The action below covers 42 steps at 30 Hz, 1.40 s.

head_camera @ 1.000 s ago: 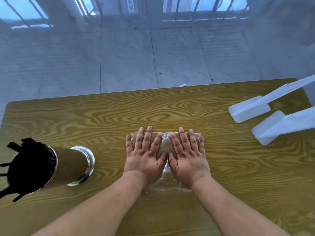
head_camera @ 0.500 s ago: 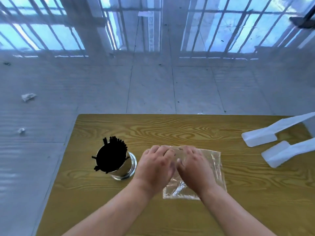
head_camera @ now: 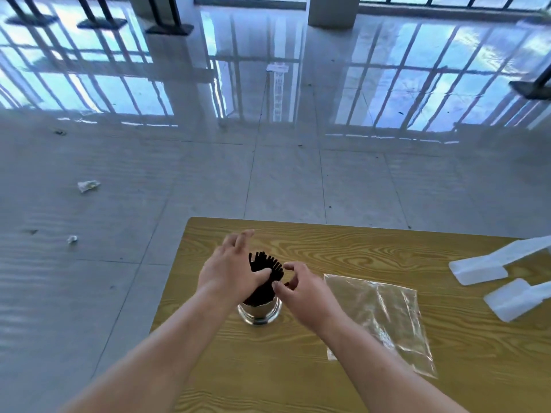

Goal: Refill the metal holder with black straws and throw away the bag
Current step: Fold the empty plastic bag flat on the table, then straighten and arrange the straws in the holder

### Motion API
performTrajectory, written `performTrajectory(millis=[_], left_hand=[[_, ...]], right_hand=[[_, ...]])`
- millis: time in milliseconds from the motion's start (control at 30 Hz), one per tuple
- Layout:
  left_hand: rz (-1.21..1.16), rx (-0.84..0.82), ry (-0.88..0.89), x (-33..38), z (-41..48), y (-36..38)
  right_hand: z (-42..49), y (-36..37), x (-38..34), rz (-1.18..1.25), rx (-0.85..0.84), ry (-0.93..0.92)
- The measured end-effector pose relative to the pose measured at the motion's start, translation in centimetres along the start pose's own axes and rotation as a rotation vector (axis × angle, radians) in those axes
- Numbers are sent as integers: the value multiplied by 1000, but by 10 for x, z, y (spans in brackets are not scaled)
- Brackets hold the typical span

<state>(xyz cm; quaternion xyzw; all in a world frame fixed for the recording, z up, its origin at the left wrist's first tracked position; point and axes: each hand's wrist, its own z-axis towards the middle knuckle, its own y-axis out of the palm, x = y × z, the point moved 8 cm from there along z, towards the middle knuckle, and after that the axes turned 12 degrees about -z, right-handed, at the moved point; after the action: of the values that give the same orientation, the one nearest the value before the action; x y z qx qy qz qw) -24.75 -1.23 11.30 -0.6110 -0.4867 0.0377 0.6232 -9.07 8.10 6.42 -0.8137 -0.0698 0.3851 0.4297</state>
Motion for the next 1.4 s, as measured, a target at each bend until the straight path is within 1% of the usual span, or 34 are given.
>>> performTrajectory(millis=[133,233,300,433,667,700,767,833,900,1033,1233,1400], left_hand=[[-5,-182,-140,-29,11,15],[-115,-308,-176,-45,5,31],[-179,-321,-177,-50,1,35],[-196,-324,-168,-47,-8,41],[-55,-404,-94,-22,-44,70],[-35,-397,-73,-16,-49,74],[-33,-329,-18,-6,-57,77],[-74,-234,39,2,-61,74],[-104,-177,96,8,-63,69],[-111,-160,167,16,-65,61],[-69,-137,227,31,-69,31],[-94,-40,265,48,-71,-16]], right_hand=[[11,3,-9,-29,6,56],[12,13,-9,-67,-50,107],[9,19,-6,-72,-84,124],[0,17,2,-93,-74,131],[-37,6,38,-202,-128,120],[-43,4,43,-206,-136,117],[-53,2,48,-200,-137,107],[-59,-2,48,-172,-110,89],[-62,-6,44,-140,-64,58],[-67,-10,37,-87,-11,15],[-78,-17,34,-89,46,-15],[-84,-37,28,-69,101,-25]])
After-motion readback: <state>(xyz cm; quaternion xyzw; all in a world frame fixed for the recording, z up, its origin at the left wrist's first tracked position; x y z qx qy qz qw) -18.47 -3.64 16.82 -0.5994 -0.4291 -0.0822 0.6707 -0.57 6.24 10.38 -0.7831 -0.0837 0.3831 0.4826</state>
